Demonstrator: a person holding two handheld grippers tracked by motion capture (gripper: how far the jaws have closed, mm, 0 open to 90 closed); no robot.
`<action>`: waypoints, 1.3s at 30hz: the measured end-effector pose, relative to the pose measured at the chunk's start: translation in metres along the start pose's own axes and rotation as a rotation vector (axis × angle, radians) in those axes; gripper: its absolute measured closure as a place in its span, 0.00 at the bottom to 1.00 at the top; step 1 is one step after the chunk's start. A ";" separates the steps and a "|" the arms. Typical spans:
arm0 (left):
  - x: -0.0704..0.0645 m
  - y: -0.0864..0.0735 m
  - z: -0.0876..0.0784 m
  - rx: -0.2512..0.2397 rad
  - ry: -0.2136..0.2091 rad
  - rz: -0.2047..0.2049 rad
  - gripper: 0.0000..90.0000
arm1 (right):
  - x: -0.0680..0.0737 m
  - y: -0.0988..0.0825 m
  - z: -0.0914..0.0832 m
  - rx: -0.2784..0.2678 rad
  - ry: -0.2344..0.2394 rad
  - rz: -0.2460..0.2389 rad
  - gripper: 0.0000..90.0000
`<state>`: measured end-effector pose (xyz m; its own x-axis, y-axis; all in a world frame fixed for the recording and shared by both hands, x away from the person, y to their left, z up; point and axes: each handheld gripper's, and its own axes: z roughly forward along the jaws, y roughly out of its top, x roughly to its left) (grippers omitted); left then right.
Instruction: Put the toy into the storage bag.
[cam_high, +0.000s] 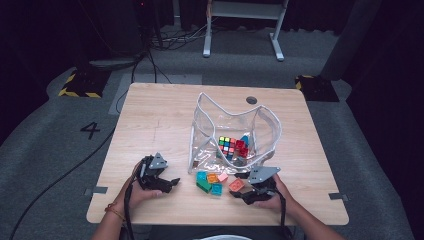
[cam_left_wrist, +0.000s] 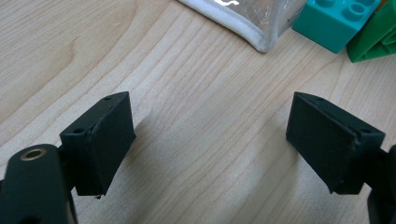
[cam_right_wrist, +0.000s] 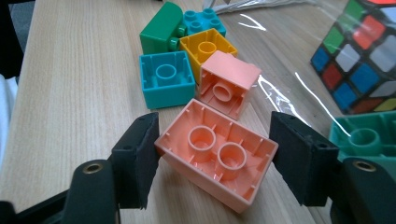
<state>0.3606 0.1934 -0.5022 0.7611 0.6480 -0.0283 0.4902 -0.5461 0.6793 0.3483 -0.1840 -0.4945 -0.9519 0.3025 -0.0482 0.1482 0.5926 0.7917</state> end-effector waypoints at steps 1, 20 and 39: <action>0.000 0.000 0.000 -0.003 0.005 -0.001 0.17 | 0.002 -0.001 -0.007 0.005 -0.011 0.013 0.39; 0.000 0.000 0.000 -0.001 0.001 0.004 0.17 | -0.019 -0.020 -0.064 -0.016 -0.103 0.054 0.39; 0.001 0.000 0.000 0.000 -0.008 0.006 0.17 | -0.065 -0.050 -0.115 -0.027 -0.297 0.231 0.39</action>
<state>0.3614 0.1936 -0.5024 0.7677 0.6401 -0.0302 0.4853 -0.5499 0.6797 0.3719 -0.3188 -0.4613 -0.7746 0.6313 -0.0380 0.3390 0.4651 0.8178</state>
